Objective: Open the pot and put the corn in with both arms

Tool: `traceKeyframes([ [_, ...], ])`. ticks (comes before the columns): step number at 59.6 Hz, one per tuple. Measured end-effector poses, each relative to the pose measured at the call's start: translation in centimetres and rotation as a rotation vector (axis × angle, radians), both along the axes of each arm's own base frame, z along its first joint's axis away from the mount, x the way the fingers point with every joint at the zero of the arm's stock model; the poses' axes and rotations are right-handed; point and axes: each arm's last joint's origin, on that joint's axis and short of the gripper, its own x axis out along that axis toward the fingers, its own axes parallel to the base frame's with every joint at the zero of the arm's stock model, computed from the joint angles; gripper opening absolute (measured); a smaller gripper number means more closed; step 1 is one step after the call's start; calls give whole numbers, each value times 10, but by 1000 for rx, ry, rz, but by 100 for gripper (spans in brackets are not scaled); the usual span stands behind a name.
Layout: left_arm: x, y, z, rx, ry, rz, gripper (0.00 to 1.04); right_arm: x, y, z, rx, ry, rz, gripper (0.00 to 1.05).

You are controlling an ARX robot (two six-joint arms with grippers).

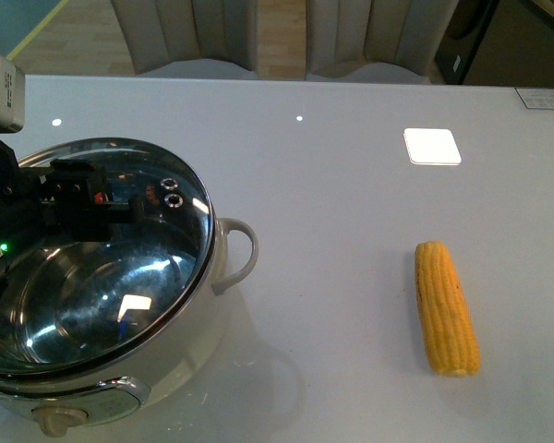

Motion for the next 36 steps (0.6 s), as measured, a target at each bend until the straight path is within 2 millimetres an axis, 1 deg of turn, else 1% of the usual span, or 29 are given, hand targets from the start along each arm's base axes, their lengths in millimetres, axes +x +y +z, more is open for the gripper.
traceKeyframes([
  [13, -1, -1, 5, 8, 9, 4, 42, 0, 0, 0, 0, 0, 0, 96],
  [22, -2, 0, 14, 19, 16, 20, 42, 0, 0, 0, 0, 0, 0, 96],
  [28, -2, 0, 24, 15, 3, 20, 42, 0, 0, 0, 0, 0, 0, 96],
  [36, 1, 3, 50, 2, -33, 18, 42, 0, 0, 0, 0, 0, 0, 96],
])
